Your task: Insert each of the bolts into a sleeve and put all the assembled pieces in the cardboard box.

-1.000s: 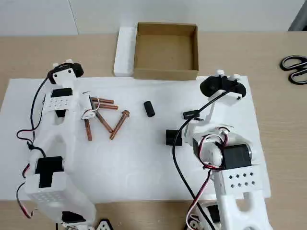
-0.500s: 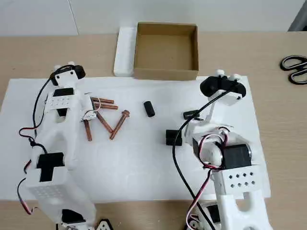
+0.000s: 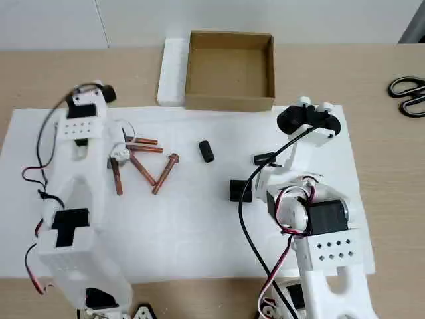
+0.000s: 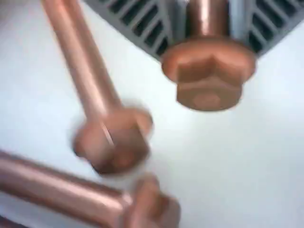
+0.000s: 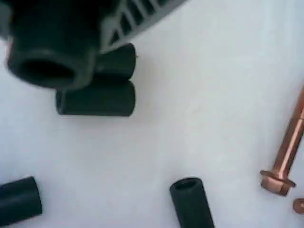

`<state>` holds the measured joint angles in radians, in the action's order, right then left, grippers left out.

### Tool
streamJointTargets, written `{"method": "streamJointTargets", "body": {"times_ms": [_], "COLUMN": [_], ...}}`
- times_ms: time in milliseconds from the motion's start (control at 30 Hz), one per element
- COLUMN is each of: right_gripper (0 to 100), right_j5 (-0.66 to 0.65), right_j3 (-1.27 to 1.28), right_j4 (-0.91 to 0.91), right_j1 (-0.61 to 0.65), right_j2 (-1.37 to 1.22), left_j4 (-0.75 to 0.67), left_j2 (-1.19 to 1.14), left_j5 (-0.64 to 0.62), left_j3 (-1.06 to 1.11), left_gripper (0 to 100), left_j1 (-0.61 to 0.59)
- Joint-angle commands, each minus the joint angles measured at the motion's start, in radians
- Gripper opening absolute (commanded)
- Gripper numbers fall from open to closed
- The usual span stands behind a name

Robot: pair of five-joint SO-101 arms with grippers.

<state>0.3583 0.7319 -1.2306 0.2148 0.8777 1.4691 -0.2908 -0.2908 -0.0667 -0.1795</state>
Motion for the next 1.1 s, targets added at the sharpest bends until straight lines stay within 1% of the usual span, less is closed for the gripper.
{"method": "streamJointTargets", "body": {"times_ms": [0,167,267,367,433,600,700,867,1000,1067], "right_gripper": [0.4,0.4,0.4,0.4,0.4,0.4,0.4,0.4,0.4,0.4], "right_j5": [-0.003,-0.003,-0.008,-0.018,-0.055,-0.137,-0.146,-0.144,-0.141,-0.138], "right_j3": [-0.008,-0.014,-0.014,-0.031,-0.035,-0.034,-0.034,-0.034,-0.034,-0.034], "right_j4": [0.018,0.018,0.012,-0.056,-0.101,-0.2,-0.228,-0.254,-0.257,-0.268], "right_j1": [-0.01,-0.007,-0.005,-0.005,-0.005,-0.01,-0.012,-0.012,-0.012,-0.012], "right_j2": [0.027,0.027,0.041,0.136,0.223,0.429,0.475,0.478,0.486,0.486], "left_j4": [0.071,0.084,0.14,0.204,0.235,0.25,0.247,0.25,0.239,0.209], "left_j2": [0.164,0.321,0.394,0.485,0.554,0.75,0.862,1.042,1.247,1.361], "left_j5": [0.009,0.009,0.008,0.008,0.009,0.009,0.009,0.009,0.011,0.011], "left_j3": [-0.139,-0.148,-0.15,-0.15,-0.15,-0.131,-0.071,0.11,0.243,0.318], "left_gripper": [1,1,1,1,1,1,1,1,1,1], "left_j1": [0.028,0.092,0.13,0.143,0.141,0.143,0.143,0.141,0.141,0.141]}}
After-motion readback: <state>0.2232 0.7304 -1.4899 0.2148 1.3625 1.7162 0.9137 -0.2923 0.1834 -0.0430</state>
